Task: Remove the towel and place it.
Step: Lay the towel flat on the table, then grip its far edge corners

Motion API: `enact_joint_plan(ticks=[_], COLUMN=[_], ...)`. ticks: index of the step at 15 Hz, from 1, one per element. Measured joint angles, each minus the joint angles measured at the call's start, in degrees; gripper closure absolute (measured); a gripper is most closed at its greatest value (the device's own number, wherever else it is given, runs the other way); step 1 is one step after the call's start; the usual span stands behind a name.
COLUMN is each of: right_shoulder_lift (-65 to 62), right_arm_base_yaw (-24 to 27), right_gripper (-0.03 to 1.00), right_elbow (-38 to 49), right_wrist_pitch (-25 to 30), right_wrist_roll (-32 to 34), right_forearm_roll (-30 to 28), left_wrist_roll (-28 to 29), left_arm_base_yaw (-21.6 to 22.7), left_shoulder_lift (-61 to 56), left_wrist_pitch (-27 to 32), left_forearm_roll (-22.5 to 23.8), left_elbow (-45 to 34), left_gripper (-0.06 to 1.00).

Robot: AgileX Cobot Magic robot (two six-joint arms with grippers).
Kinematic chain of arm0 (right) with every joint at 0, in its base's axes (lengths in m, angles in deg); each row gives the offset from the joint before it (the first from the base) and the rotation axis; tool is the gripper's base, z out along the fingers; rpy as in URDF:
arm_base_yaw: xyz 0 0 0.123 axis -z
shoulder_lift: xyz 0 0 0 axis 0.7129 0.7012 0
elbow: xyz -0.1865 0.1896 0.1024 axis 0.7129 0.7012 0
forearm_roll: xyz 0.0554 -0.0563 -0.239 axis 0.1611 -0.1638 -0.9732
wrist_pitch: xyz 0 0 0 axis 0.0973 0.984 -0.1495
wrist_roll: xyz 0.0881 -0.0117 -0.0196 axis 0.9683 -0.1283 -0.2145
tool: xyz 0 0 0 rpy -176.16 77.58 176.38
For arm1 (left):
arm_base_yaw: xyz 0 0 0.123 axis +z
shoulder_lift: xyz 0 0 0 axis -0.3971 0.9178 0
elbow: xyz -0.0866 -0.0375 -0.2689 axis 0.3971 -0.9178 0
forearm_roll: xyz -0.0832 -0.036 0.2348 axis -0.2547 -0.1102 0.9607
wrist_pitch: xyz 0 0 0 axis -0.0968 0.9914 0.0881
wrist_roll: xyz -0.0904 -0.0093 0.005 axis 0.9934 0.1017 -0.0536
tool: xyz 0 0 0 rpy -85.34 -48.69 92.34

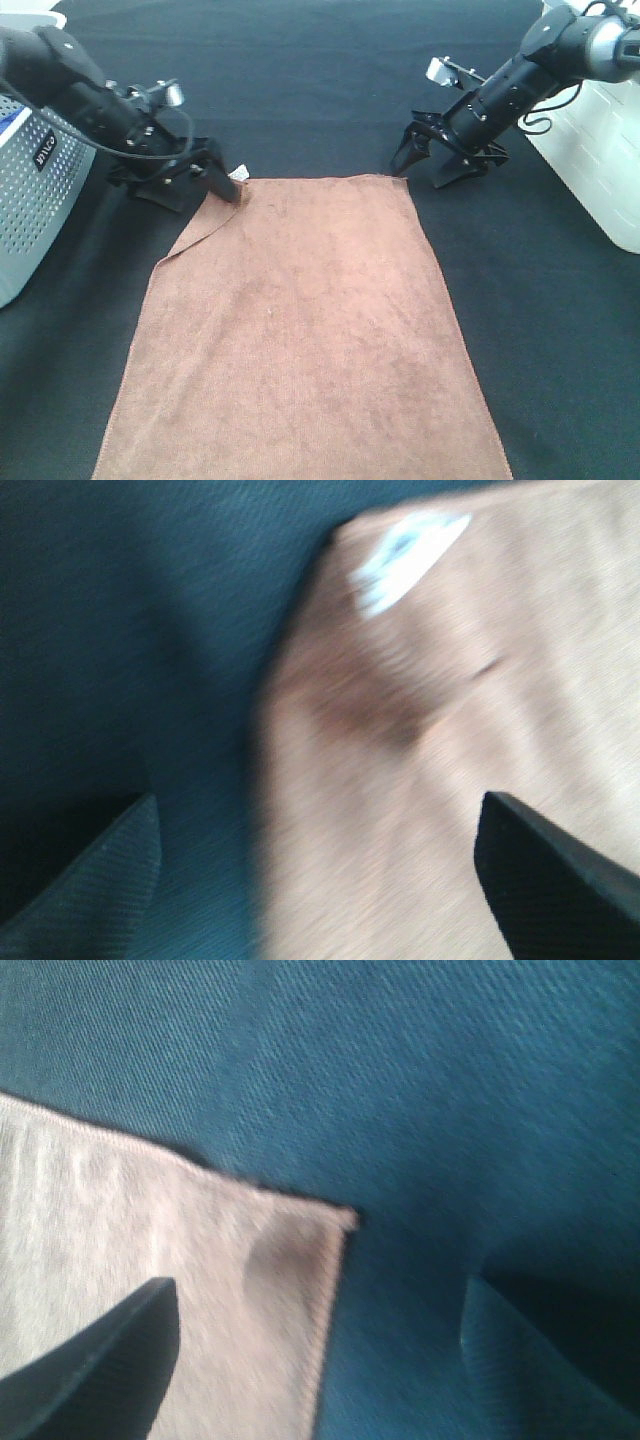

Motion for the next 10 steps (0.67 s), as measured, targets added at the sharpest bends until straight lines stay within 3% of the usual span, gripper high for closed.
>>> enact_joint_plan(ticks=[5, 10], right_shoulder_lift=[0.0, 0.0], right_arm_base_yaw=[-3.5, -3.5], right_gripper=[0.22, 0.22], right_elbow=[-0.2, -0.2], right_wrist_pitch=[-2.3, -2.5], right_wrist_roll=[0.6, 0.9], right_forearm_roll=[-2.5, -2.6], left_wrist_roll=[1.8, 7.1], left_arm_base_yaw=[-4.6, -5.6], left_shoulder_lift=[0.3, 0.8], left_wrist_pitch=[-5.6, -13.1], left_forearm_roll=[-0.7, -0.6], left_elbow=[0.0, 0.0], left_gripper=[0.15, 0.19])
